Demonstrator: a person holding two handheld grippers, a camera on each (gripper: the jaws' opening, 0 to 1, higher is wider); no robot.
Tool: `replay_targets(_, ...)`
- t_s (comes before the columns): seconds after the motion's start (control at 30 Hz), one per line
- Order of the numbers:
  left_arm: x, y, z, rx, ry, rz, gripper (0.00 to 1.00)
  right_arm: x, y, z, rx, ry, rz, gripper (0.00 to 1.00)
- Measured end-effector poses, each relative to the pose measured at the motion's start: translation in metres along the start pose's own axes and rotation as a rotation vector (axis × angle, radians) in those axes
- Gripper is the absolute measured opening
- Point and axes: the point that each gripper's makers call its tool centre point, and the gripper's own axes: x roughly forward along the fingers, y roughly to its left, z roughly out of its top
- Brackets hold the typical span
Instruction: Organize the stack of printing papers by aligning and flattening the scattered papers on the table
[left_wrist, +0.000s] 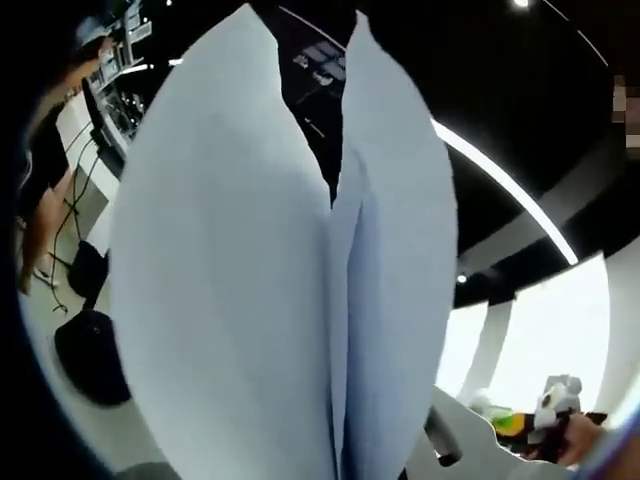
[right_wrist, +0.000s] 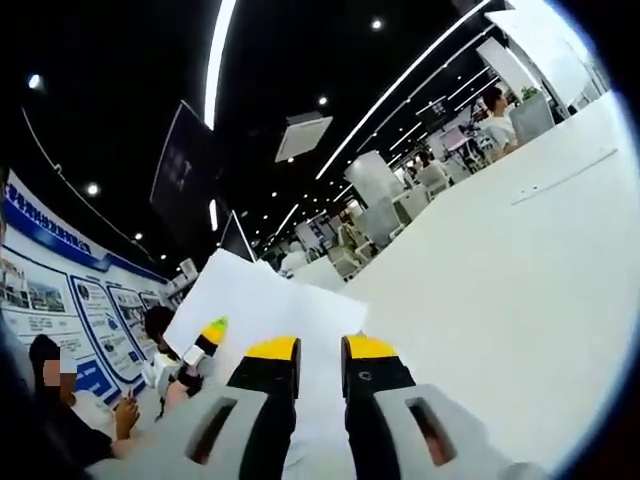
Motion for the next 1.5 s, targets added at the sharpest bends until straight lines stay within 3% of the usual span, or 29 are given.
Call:
replay_targets(0.1,0.001,0.000,0.001,-0.013,0.001,0.000,0.06,-0.002,0.004,0.000,-0.007,0.004,0.004,0.12)
replay_targets(0.23,0.006,-0.011,0.008,-0.037,-0.004,-0.047,0.06,-0.006,0.005,0.000,-0.049,0.017,-0.009,0.13)
replay_targets(0.4,0.018,-0.026,0.020,-0.075,-0.020,-0.097,0.06,-0.012,0.007,0.008,-0.023,-0.010,-0.007,0.13)
replay_targets(0.5,0.024,-0.041,0.026,-0.081,-0.014,-0.162,0.06,-0.014,0.007,0.011,-0.011,-0.014,-0.002,0.13)
replay_targets(0.73,0.025,-0.063,0.039,-0.076,-0.020,-0.250,0.06,-0.017,-0.001,0.020,-0.010,-0.032,-0.013,0.14)
replay_targets(0.83,0.025,-0.069,0.044,-0.073,-0.020,-0.287,0.06,-0.014,0.006,0.021,-0.013,-0.024,0.013,0.16)
replay_targets(1.07,0.030,-0.072,0.052,-0.119,-0.029,-0.305,0.06,-0.010,0.015,0.018,-0.093,0.006,0.018,0.19)
replay_targets(1.23,0.030,-0.079,0.059,-0.130,-0.035,-0.335,0.06,-0.008,0.014,0.020,-0.093,0.015,0.022,0.20)
replay_targets(1.37,0.033,-0.092,0.065,-0.120,-0.016,-0.398,0.06,-0.010,0.009,0.029,-0.123,0.014,0.010,0.21)
replay_targets(1.5,0.036,-0.109,0.064,-0.103,0.042,-0.472,0.06,-0.015,0.007,0.041,-0.159,0.003,0.012,0.26)
